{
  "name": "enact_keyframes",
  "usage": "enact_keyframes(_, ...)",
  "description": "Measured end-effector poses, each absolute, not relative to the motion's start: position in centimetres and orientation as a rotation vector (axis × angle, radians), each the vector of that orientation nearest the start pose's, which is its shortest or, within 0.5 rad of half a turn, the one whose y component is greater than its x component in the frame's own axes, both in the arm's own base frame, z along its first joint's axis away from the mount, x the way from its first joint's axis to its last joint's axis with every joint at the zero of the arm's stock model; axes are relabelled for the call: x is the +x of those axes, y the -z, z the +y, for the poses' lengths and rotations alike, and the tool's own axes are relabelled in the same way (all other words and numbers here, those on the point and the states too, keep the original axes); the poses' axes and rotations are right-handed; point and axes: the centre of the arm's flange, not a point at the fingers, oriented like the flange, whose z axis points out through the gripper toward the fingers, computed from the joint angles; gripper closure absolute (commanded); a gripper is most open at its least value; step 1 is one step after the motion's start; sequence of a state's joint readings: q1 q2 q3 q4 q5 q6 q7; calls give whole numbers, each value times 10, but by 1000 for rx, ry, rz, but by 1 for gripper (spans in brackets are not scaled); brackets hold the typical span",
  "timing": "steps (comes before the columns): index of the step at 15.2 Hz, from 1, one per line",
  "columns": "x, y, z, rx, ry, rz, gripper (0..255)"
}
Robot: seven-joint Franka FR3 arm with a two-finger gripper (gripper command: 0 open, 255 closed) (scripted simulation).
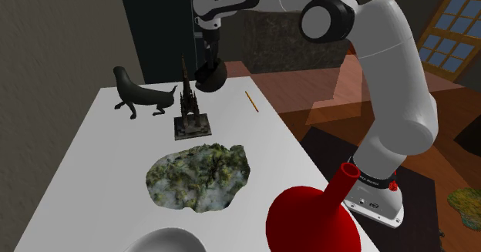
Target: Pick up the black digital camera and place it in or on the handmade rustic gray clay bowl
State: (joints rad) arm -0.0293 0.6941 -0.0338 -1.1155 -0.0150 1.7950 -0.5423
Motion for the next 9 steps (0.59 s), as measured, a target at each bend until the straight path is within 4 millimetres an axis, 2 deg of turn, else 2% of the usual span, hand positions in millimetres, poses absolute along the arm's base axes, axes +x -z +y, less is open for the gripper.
enact_keyframes(5,744,-396,-39,-3071,-57,-771,0)
enact_keyframes(7,745,-411,-37,-3071,-56,-771,0)
enact_keyframes(9,746,-435,-37,-3071,-54,-772,0)
